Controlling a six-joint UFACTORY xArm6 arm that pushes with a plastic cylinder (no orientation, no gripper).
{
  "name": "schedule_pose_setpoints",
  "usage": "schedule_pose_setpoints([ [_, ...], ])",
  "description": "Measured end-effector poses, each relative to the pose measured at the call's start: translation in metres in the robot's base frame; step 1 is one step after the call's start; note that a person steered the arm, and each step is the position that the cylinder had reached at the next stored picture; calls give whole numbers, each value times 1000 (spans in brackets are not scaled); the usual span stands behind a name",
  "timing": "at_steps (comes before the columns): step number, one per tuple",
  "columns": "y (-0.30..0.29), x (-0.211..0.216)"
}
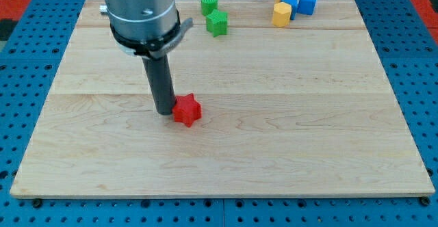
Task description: Push red star to bottom center
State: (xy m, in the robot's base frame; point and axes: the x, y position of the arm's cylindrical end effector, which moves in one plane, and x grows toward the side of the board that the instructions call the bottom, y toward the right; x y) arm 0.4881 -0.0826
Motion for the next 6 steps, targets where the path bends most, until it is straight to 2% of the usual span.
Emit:
schedule_pose_setpoints([
  [1, 8, 21],
  [3, -13, -22],
  [4, 27, -28],
  [5, 61, -5],
  [6, 61, 26],
])
